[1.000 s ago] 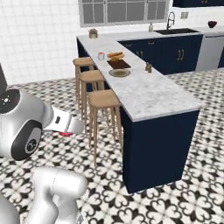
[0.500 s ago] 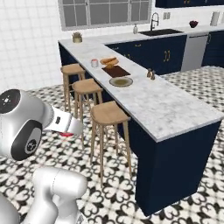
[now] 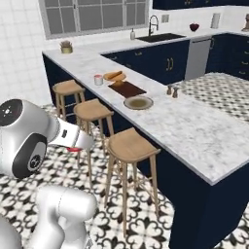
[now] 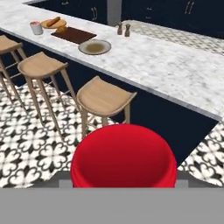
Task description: From the different types of pastries on the counter, select a croissant and place it on the cutting board. Then retrieve a jar of jam from the cabinet and place it alongside the croissant on the cutting board.
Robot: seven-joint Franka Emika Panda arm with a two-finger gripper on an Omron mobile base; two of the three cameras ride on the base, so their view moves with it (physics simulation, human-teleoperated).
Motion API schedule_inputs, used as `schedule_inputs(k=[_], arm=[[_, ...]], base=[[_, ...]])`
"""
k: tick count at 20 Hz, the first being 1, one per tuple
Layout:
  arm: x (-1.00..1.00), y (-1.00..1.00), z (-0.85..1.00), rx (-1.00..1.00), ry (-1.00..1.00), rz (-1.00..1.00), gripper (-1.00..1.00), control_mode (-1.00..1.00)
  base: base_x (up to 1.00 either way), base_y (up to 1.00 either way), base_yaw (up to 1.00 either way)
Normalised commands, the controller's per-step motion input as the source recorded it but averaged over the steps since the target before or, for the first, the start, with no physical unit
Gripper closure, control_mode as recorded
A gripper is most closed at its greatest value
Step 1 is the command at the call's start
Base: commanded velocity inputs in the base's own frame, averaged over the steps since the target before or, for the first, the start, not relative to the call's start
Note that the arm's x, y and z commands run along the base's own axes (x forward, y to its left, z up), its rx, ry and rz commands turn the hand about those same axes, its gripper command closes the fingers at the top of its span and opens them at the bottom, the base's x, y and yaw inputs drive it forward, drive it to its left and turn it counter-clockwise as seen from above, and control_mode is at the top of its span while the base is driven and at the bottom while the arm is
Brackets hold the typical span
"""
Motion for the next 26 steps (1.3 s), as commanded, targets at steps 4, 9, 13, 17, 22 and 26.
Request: schedule_inputs(k=[4, 9, 13, 17, 22, 26], arm=[[0.0, 0.0, 0.0, 0.0, 0.0, 0.0, 1.0, 1.0], [0.0, 0.0, 0.0, 0.0, 0.0, 0.0, 1.0, 1.0], [0.0, 0.0, 0.0, 0.0, 0.0, 0.0, 1.0, 1.0], [0.0, 0.0, 0.0, 0.0, 0.0, 0.0, 1.0, 1.0], [0.0, 0.0, 0.0, 0.0, 0.0, 0.0, 1.0, 1.0], [0.0, 0.0, 0.0, 0.0, 0.0, 0.0, 1.0, 1.0]], base=[[0.7, 1.0, -0.31], [0.72, 1.0, -0.31], [0.73, 1.0, -0.31], [0.75, 1.0, -0.35], [0.82, 0.74, -0.37], [0.92, 0.1, -0.39]])
